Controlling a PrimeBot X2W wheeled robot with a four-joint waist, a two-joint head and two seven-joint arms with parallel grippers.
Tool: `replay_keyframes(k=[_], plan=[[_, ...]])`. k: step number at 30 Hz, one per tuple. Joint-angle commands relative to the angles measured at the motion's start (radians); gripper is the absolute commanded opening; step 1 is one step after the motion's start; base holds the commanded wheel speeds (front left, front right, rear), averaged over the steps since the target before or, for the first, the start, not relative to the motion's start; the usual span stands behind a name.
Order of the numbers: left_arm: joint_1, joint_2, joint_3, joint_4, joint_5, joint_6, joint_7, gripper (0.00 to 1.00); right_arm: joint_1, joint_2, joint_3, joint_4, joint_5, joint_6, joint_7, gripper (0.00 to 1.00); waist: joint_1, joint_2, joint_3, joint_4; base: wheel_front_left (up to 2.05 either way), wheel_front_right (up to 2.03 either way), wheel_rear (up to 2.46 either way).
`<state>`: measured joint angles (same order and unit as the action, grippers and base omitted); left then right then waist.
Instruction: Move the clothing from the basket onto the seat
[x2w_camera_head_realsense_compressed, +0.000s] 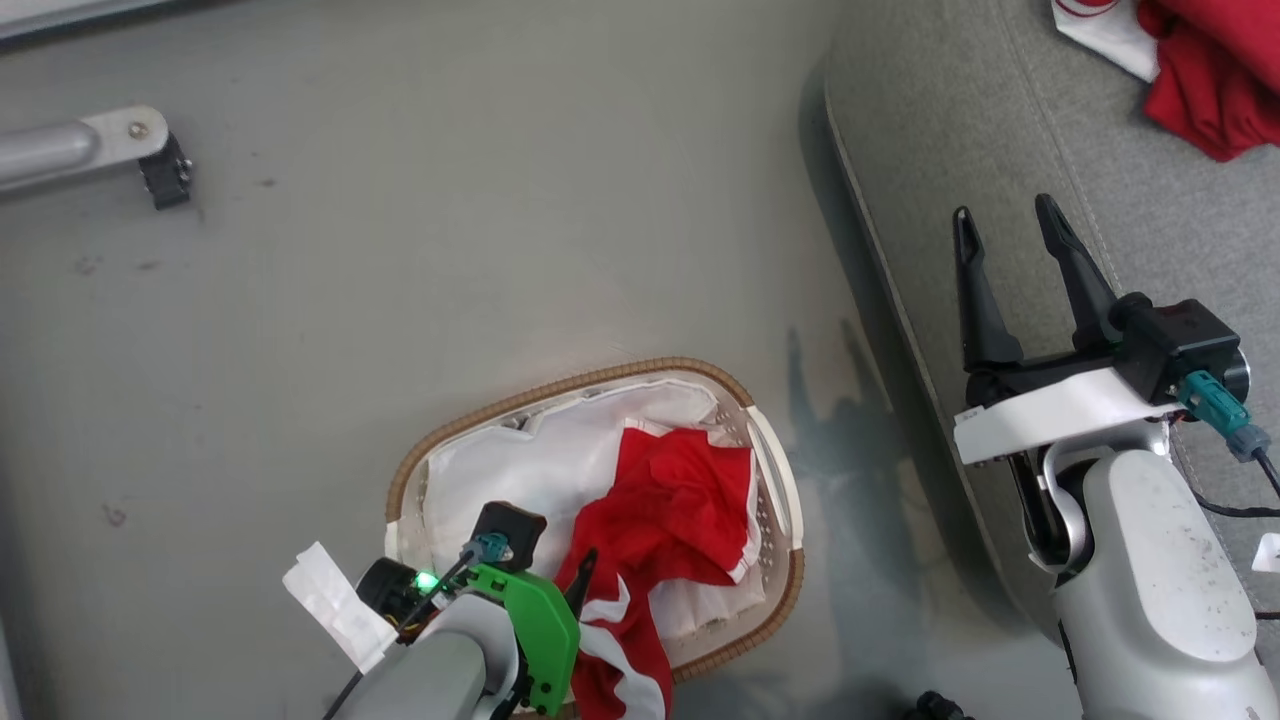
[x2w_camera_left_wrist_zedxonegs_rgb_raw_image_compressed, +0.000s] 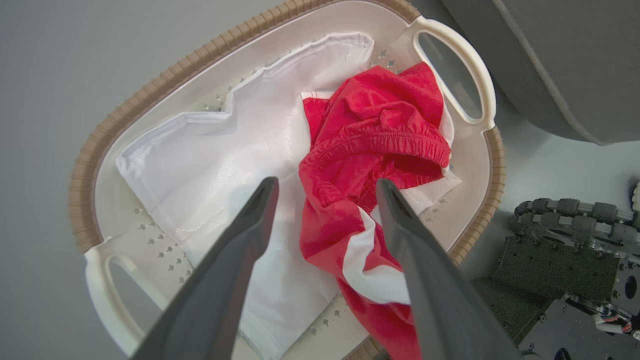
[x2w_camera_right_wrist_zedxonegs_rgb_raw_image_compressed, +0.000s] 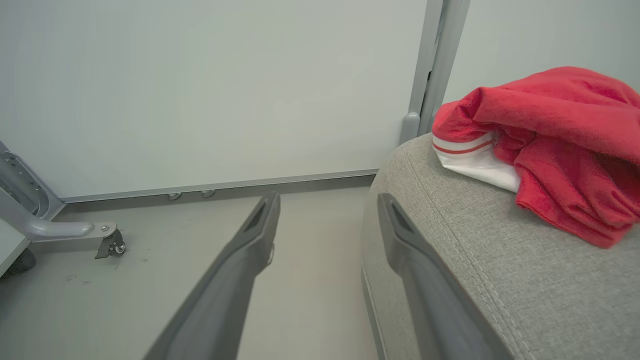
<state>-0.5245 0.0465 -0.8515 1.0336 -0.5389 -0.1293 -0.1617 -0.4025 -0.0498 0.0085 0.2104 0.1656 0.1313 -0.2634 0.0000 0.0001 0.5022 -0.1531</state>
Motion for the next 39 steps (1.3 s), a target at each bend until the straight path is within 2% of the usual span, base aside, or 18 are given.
replay_keyframes(k=[1,9,25,26,27,28,30,39], plan=[[-0.028,0.007,0.001,0.022,-0.006,-0.002,-0.013,1.00,-0.021,-0.001,0.005,-0.007,0.013,-0.001,-0.002,1.00,0.0000,-0.0001,0.133,-0.080,0.00,0.00,0.00],[-0.092,0.007,-0.030,0.145,0.020,0.009,-0.032,1.00,-0.065,-0.001,0.022,-0.022,0.062,-0.001,-0.002,1.00,0.0000,-0.0001,0.238,-0.128,0.00,0.00,0.00],[-0.157,0.008,-0.050,0.226,0.010,0.011,-0.029,1.00,-0.111,-0.002,0.054,-0.039,0.114,-0.001,-0.002,1.00,0.0000,-0.0001,0.342,-0.152,0.00,0.00,0.00],[-0.159,0.007,-0.052,0.227,0.008,0.009,-0.028,0.96,-0.112,-0.002,0.054,-0.038,0.114,-0.001,-0.002,1.00,0.0000,-0.0001,0.343,-0.152,0.00,0.00,0.00],[-0.162,0.007,-0.056,0.227,0.006,0.007,-0.028,0.76,-0.114,-0.002,0.054,-0.036,0.115,-0.001,-0.002,1.00,0.0000,-0.0001,0.344,-0.152,0.00,0.00,0.00],[-0.165,0.007,-0.059,0.224,0.005,0.006,-0.033,0.38,-0.115,-0.002,0.054,-0.034,0.114,-0.001,-0.002,1.00,0.0000,-0.0001,0.343,-0.152,0.00,0.00,0.00],[-0.170,0.007,-0.069,0.210,0.007,0.005,-0.051,0.00,-0.113,-0.002,0.051,-0.027,0.111,-0.001,-0.002,1.00,0.0000,-0.0001,0.337,-0.149,0.00,0.00,0.00],[-0.125,0.006,-0.109,0.149,-0.007,0.000,-0.087,0.00,-0.087,-0.002,0.035,0.010,0.065,-0.001,-0.002,1.00,0.0000,-0.0001,0.246,-0.115,0.00,0.00,0.00]])
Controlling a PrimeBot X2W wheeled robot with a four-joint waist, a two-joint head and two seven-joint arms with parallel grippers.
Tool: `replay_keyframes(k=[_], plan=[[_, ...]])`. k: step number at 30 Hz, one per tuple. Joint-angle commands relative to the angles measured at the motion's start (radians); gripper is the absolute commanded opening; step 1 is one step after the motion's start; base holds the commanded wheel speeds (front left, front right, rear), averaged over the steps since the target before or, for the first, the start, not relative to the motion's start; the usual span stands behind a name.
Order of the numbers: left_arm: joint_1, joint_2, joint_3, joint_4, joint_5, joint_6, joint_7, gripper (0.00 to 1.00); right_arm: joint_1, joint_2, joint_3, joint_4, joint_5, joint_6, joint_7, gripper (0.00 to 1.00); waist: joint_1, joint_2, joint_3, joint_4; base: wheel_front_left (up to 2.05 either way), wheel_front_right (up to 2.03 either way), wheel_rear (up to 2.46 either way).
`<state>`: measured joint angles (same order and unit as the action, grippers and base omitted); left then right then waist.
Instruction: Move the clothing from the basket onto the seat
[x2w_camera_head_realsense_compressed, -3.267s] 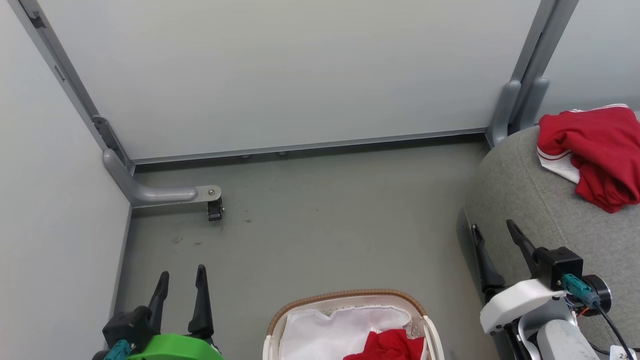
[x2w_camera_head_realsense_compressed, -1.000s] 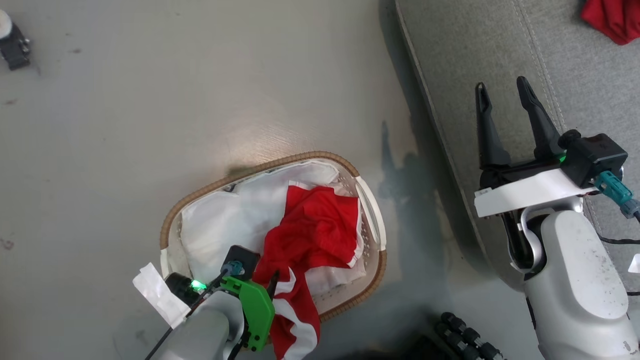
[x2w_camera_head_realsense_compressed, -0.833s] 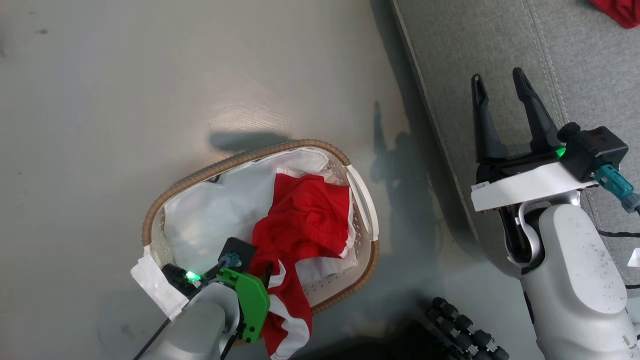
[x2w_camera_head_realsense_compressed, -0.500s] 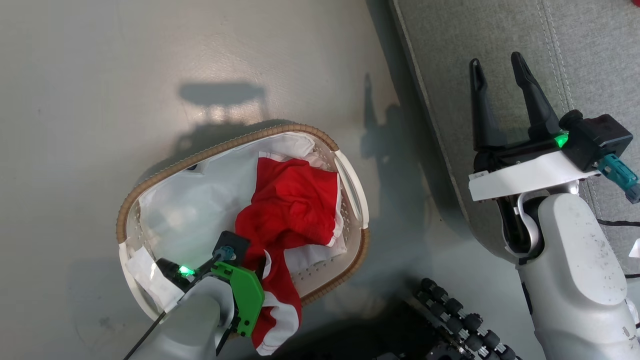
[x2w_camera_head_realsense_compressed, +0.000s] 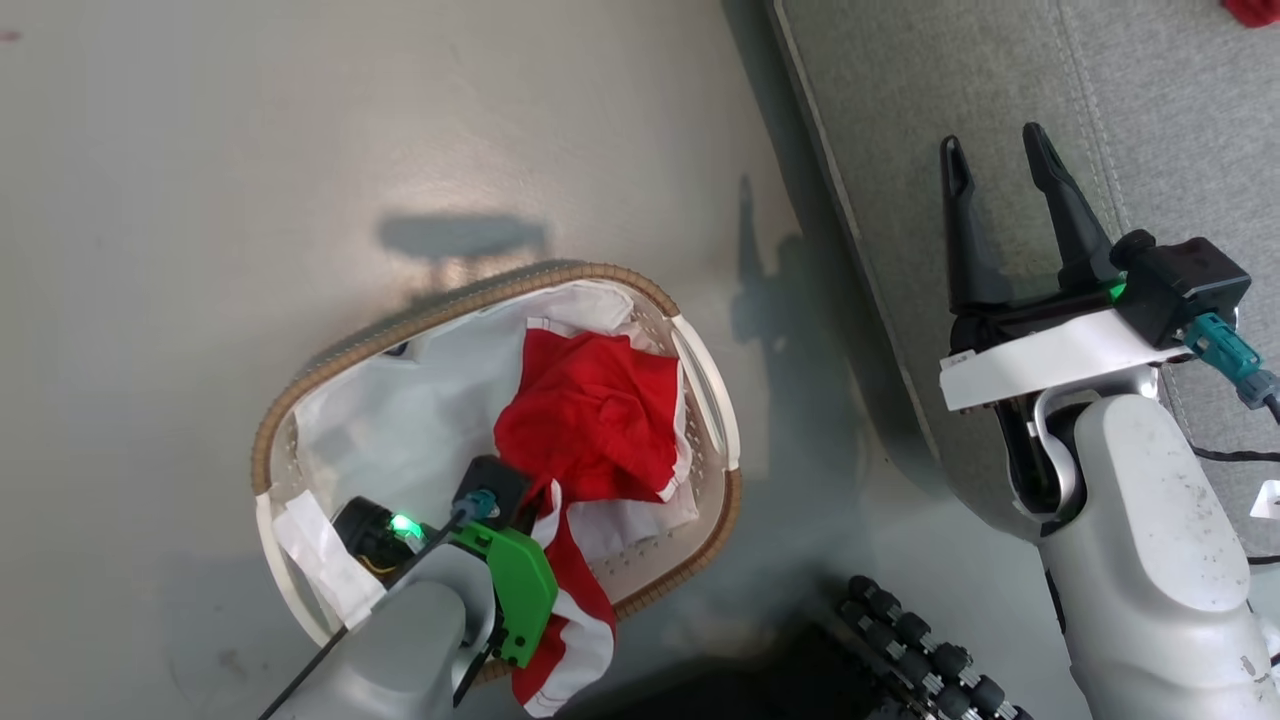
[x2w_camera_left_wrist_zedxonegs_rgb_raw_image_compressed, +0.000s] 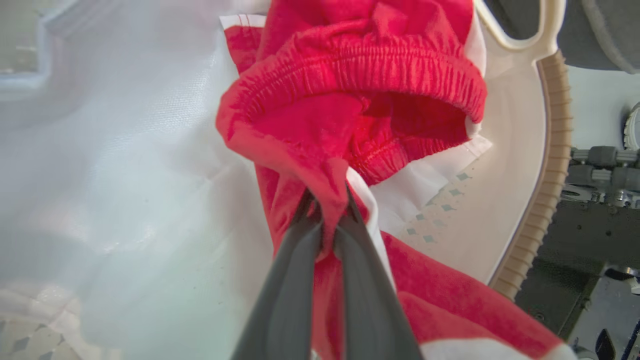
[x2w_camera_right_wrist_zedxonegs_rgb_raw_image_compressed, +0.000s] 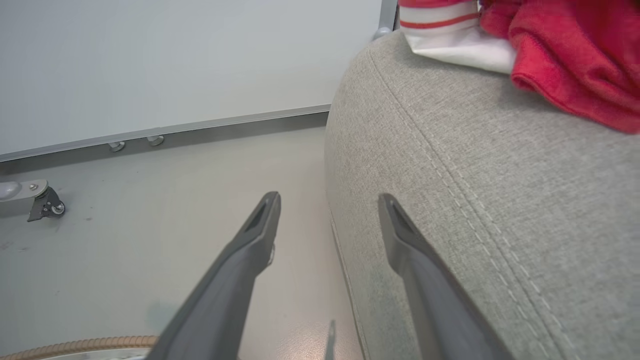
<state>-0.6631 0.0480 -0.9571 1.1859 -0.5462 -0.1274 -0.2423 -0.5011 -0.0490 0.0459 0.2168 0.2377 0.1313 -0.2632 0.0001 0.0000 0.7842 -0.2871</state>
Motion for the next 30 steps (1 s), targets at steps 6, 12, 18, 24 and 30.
replay_keyframes(k=[6,12,18,24,30], plan=[[0.044,0.004,-0.026,-0.055,-0.004,-0.003,-0.020,0.00,0.043,-0.003,-0.014,0.024,-0.042,-0.001,-0.002,1.00,-0.0001,0.0000,-0.154,0.053,0.00,0.00,0.00],[0.090,0.003,-0.003,-0.152,-0.007,0.010,-0.024,0.00,0.097,-0.003,-0.029,0.048,-0.088,-0.001,-0.002,1.00,-0.0001,0.0000,-0.303,0.097,0.00,0.00,0.00],[0.148,0.019,0.055,-0.297,0.031,0.011,-0.023,0.00,0.171,-0.003,-0.057,0.074,-0.141,-0.001,-0.002,1.00,-0.0001,0.0000,-0.476,0.163,0.00,0.00,0.00],[0.171,0.061,0.063,-0.397,0.085,0.005,-0.023,0.00,0.232,-0.004,-0.059,0.093,-0.166,-0.001,-0.002,1.00,-0.0001,0.0000,-0.607,0.203,0.00,0.00,0.00],[0.127,0.114,0.028,-0.465,0.129,-0.002,-0.024,0.00,0.284,-0.003,-0.062,0.112,-0.182,-0.001,-0.002,1.00,-0.0001,0.0000,-0.723,0.231,0.00,0.00,0.00]])
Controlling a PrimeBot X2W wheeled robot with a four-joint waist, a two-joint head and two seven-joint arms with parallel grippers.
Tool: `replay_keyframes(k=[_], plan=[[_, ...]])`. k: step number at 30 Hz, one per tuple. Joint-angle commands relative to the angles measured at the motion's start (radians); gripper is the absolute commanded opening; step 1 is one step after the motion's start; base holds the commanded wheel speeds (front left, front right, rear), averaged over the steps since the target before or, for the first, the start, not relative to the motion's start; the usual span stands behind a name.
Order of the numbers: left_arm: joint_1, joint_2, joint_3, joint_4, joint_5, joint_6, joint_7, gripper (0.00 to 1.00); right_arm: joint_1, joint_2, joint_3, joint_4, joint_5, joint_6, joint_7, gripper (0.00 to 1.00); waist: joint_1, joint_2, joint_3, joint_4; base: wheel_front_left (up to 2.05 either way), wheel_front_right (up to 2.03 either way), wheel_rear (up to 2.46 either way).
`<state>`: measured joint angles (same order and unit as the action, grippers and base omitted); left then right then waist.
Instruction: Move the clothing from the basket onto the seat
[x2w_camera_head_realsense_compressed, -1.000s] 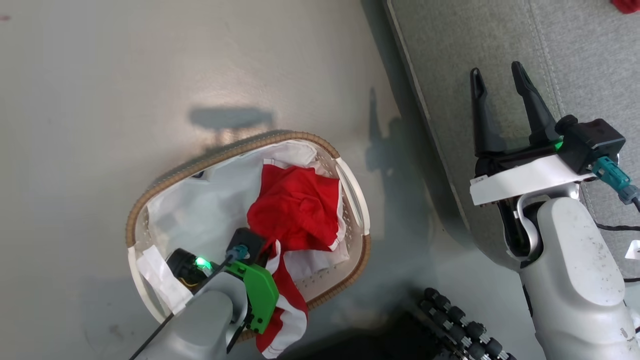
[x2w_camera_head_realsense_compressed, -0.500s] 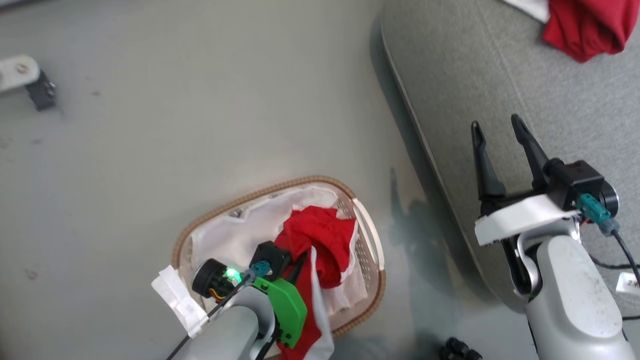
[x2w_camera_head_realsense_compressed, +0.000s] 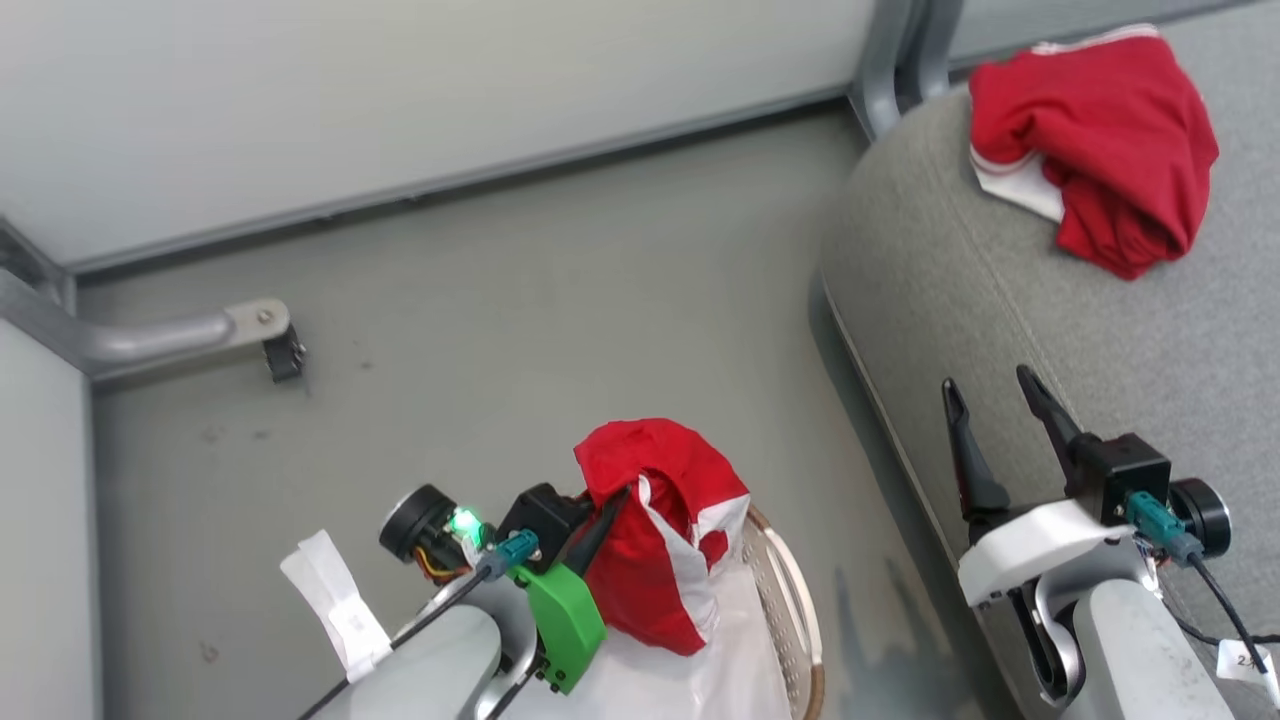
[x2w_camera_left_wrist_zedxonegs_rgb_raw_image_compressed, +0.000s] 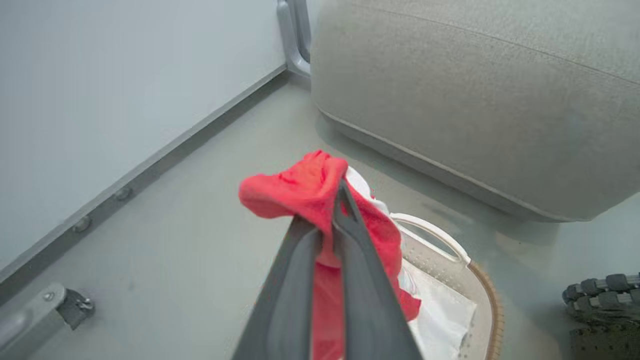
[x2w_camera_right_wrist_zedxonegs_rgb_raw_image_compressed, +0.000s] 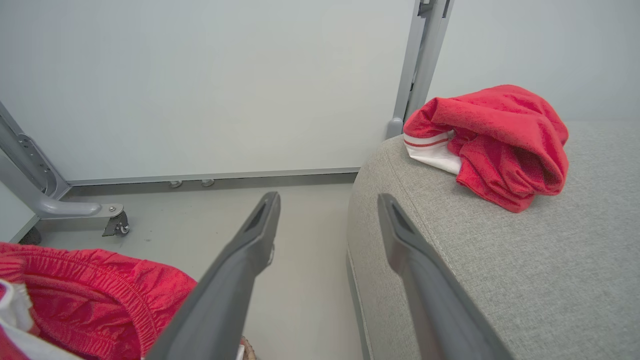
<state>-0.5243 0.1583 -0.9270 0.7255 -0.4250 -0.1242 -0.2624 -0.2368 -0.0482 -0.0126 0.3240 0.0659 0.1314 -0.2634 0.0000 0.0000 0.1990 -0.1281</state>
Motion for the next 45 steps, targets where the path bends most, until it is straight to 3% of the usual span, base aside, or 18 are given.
replay_keyframes(k=[1,8,20,34,45], plan=[[-0.023,0.012,-0.008,-0.014,0.011,-0.006,-0.003,0.00,0.027,-0.004,-0.005,0.006,-0.013,-0.001,-0.002,1.00,0.0000,0.0000,-0.152,0.077,0.00,0.00,0.00],[-0.133,0.042,-0.006,-0.088,0.006,-0.006,0.013,0.00,0.054,-0.004,-0.024,-0.002,-0.036,-0.001,-0.002,1.00,0.0000,0.0000,-0.212,0.109,0.00,0.00,0.00],[-0.359,0.078,0.003,-0.194,0.018,-0.006,0.071,0.00,0.030,-0.004,0.045,0.002,-0.031,-0.001,-0.002,1.00,0.0000,0.0000,-0.246,0.112,0.00,0.00,0.00],[-0.463,0.065,-0.040,-0.213,-0.027,-0.006,0.082,0.00,-0.009,-0.004,0.233,-0.015,0.014,-0.001,-0.002,1.00,0.0000,0.0000,-0.268,0.125,0.00,0.00,0.00],[-0.499,0.061,-0.135,-0.264,-0.080,-0.005,0.065,0.00,-0.132,-0.004,0.409,0.080,0.047,-0.001,-0.002,1.00,0.0000,0.0000,-0.284,0.179,0.00,0.00,0.00]])
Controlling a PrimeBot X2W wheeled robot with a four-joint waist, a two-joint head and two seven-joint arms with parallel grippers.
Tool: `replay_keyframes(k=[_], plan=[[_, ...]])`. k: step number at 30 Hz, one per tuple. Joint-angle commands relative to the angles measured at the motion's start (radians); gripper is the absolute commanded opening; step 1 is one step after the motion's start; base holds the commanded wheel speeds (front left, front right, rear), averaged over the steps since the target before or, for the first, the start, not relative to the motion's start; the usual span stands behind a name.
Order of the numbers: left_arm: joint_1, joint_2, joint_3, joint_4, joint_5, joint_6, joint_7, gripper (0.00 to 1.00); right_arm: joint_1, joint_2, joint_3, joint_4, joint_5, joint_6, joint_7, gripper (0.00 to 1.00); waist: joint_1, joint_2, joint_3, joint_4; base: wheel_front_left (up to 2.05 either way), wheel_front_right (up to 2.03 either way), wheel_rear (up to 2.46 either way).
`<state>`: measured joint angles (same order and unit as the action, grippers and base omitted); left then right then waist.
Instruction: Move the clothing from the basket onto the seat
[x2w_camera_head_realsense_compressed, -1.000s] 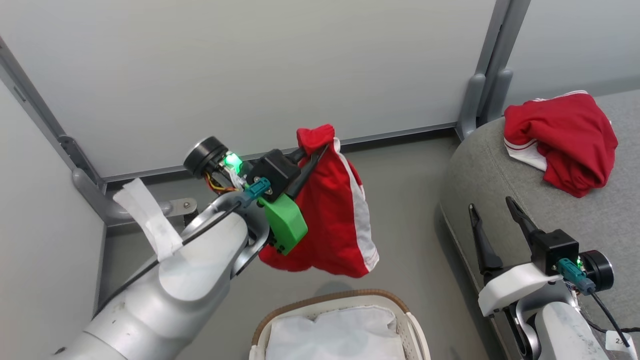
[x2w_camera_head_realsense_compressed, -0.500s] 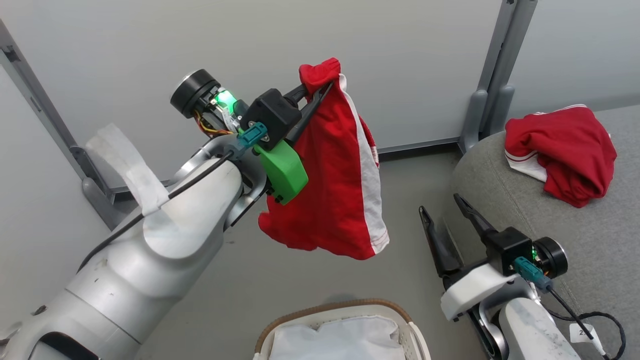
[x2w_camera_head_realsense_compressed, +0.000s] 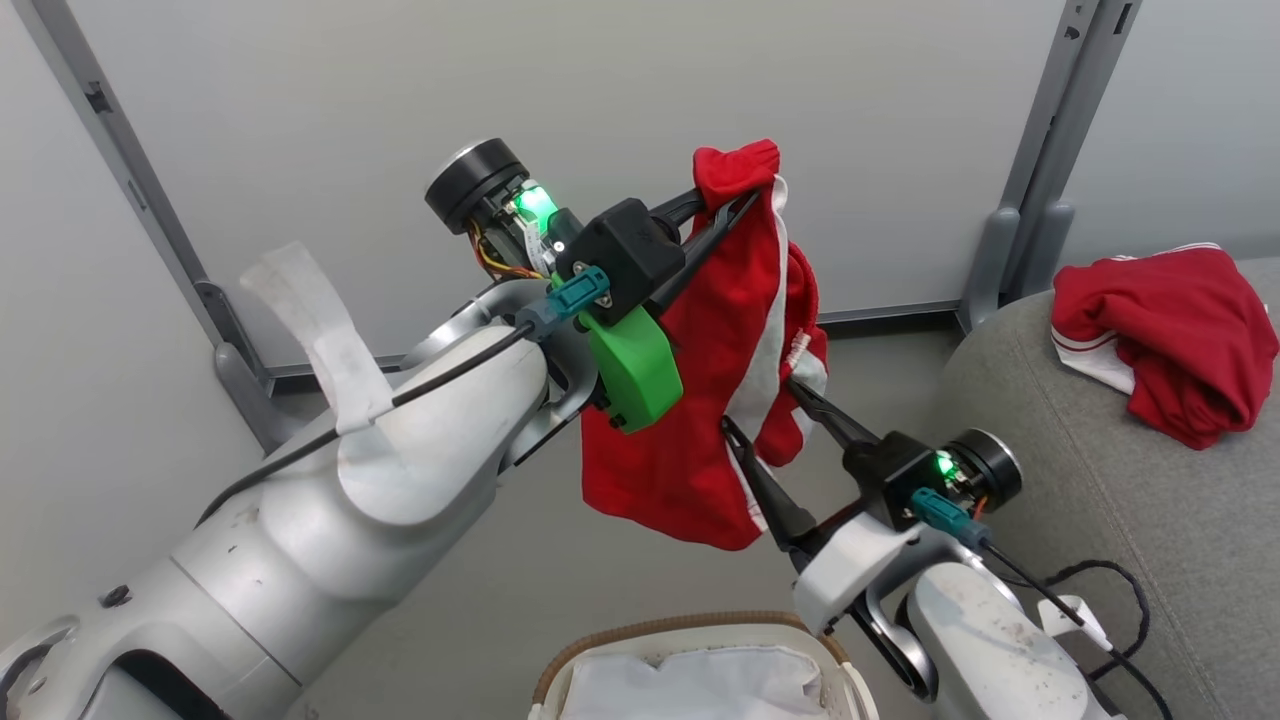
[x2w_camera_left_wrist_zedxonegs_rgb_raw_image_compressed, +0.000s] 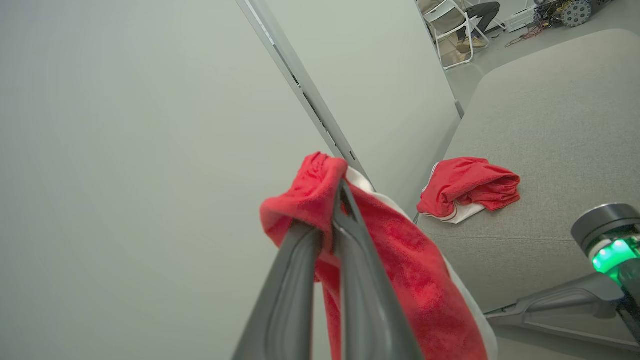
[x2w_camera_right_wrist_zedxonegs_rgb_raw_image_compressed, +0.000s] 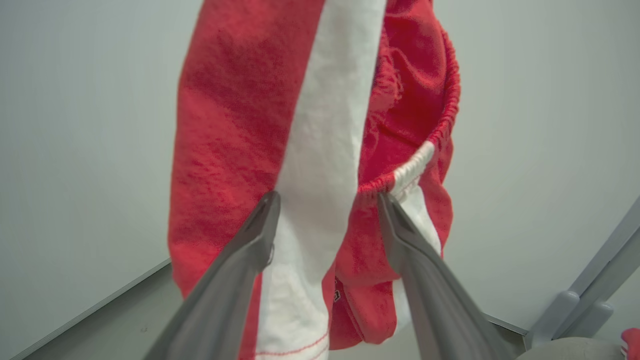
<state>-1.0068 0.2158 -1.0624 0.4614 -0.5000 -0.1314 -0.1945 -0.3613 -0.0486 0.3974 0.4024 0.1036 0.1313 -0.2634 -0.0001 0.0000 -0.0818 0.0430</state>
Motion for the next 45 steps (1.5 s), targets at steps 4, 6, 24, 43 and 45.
replay_keyframes(k=[4,6,24,43,45], plan=[[-0.023,0.002,-0.015,-0.013,-0.019,0.002,-0.012,0.00,-0.060,-0.004,0.086,0.039,0.040,-0.001,-0.002,1.00,0.0001,0.0000,-0.006,0.022,0.00,0.00,0.00],[-0.027,0.000,-0.020,-0.016,-0.024,0.002,-0.011,0.00,-0.082,-0.004,0.114,0.051,0.063,-0.001,-0.002,1.00,0.0001,0.0000,-0.008,0.028,0.00,0.00,0.00],[0.042,0.009,0.009,-0.022,-0.099,0.021,-0.023,0.00,-0.140,-0.004,0.122,0.080,0.106,-0.001,-0.002,0.00,0.0001,0.0000,-0.001,0.054,0.00,0.00,0.00],[0.367,0.000,0.144,-0.025,-0.146,0.029,-0.071,1.00,-0.083,-0.003,-0.121,-0.007,0.001,-0.001,-0.002,0.00,0.0001,0.0000,0.016,0.057,0.00,0.00,0.00],[0.403,0.000,0.169,-0.033,-0.131,0.026,-0.071,1.00,-0.075,-0.004,-0.145,-0.015,-0.007,-0.001,-0.002,0.00,0.0001,0.0000,0.018,0.059,0.00,0.00,0.00]])
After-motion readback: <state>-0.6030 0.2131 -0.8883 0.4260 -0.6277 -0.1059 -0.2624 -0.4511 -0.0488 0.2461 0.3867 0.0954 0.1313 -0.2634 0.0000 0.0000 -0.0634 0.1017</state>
